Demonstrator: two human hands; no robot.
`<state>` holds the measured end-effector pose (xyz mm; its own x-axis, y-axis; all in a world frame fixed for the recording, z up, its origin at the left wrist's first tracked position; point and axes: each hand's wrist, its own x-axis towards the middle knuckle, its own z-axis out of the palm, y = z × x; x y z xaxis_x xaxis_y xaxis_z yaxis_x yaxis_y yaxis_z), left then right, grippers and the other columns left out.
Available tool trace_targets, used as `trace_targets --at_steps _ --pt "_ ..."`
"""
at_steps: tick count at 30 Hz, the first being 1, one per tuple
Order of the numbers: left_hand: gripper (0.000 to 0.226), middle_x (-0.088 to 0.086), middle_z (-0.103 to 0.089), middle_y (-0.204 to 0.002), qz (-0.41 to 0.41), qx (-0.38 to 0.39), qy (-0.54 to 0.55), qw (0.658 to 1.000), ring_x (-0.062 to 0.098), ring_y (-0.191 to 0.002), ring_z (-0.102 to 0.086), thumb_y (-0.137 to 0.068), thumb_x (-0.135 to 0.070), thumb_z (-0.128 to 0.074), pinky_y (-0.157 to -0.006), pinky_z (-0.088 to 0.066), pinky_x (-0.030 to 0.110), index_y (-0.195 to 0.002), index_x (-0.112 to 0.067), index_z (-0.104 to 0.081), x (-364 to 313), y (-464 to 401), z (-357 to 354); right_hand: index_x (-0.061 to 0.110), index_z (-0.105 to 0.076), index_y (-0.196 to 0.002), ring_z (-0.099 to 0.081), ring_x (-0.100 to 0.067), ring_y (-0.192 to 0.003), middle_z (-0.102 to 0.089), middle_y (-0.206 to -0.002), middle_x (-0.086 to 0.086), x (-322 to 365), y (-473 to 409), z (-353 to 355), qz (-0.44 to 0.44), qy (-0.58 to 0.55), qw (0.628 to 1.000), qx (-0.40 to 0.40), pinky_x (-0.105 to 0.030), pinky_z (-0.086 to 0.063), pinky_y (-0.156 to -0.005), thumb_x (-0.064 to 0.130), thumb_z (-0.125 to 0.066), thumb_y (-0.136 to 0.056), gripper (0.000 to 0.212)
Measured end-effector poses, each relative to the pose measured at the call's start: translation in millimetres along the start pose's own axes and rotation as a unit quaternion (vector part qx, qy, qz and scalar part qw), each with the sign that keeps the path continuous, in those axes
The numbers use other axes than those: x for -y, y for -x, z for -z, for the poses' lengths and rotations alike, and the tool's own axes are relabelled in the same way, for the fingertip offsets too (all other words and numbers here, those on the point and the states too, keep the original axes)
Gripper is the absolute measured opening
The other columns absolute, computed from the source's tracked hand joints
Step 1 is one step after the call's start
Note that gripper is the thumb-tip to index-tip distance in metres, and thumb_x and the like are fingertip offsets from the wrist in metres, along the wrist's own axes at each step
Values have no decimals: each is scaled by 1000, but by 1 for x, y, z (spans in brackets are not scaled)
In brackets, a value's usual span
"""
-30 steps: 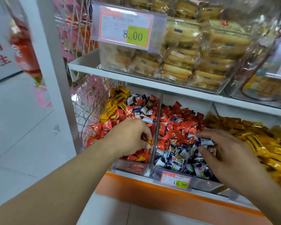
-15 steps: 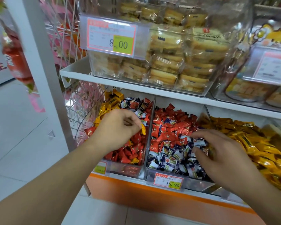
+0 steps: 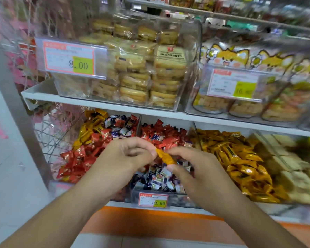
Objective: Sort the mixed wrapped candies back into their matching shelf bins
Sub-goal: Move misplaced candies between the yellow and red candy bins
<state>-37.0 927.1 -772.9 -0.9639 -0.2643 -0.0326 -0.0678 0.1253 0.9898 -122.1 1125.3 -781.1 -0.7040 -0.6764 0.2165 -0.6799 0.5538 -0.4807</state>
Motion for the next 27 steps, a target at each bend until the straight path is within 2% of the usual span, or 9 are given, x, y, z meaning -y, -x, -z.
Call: trace_targets --at_steps 3,5,9,11,13,15,19,24,27 --pt "5 -5 -79 -92 -2 -17 -44 999 8 -92 -73 -94 -28 -73 -88 -52 35 -95 -29 -77 4 -4 1 36 -69 -112 -59 2 -98 -63 -104 24 -21 4 18 -60 43 994 -83 -20 -48 -85 43 -70 -94 20" --pt "5 -8 -78 -93 -22 -59 -89 994 7 -93 -72 -94 -28 -72 -90 -52 36 -94 -31 -76 12 -11 15 26 -70 -110 -63 -10 -93 -67 -99 13 -43 4 33 -118 84 977 -156 -28 -48 -76 42 -71 -93 23" --pt "15 -7 -73 -84 -55 -122 -187 973 13 -86 -69 -94 -13 -72 -83 -55 29 -88 -27 -73 36 -26 58 16 -55 -145 -61 -27 -86 -61 -129 -14 -65 1 48 -238 166 949 -122 -35 -50 -73 39 -67 -96 55" --pt "26 -2 -67 -82 -58 -131 -237 961 17 -80 -64 -92 -2 -71 -76 -54 21 -86 -27 -72 48 -31 76 16 -55 -146 -64 -29 -98 -57 -138 -12 -56 -2 41 -212 155 960 -96 -37 -53 -84 30 -66 -97 52" --pt "30 -8 -68 -84 -66 -124 -315 939 11 -81 -65 -89 -1 -73 -79 -56 25 -88 -31 -71 58 -34 88 18 -61 -139 -63 -24 -111 -59 -138 -3 -41 -6 26 -142 135 978 -78 -29 -47 -93 24 -68 -96 44" --pt "30 -15 -70 -86 -72 -96 -364 924 3 -86 -66 -88 -7 -75 -81 -57 26 -92 -36 -71 61 -35 91 24 -61 -137 -59 -13 -113 -57 -139 8 -24 -10 9 -79 113 990 -36 -20 -41 -97 24 -68 -96 42" --pt "19 -20 -69 -102 -77 -28 -447 891 -3 -96 -61 -92 -28 -76 -74 -41 5 -109 -36 -72 65 -35 77 32 -57 -140 -46 -4 -132 -52 -140 19 -2 -19 -24 18 88 996 17 -20 -34 -113 31 -63 -100 40" --pt "28 -16 -71 -109 -53 -26 -499 865 4 -102 -63 -88 -25 -79 -84 -53 23 -113 -34 -72 75 -45 83 35 -56 -136 -44 -2 -131 -51 -136 20 11 -27 -44 61 67 995 36 -27 -38 -113 34 -57 -103 34" --pt "33 -19 -70 -106 -53 -23 -513 857 4 -99 -63 -85 -18 -81 -83 -55 26 -111 -36 -71 76 -48 88 35 -56 -136 -43 -1 -131 -51 -136 21 10 -30 -47 58 71 995 37 -26 -37 -114 35 -56 -103 33"
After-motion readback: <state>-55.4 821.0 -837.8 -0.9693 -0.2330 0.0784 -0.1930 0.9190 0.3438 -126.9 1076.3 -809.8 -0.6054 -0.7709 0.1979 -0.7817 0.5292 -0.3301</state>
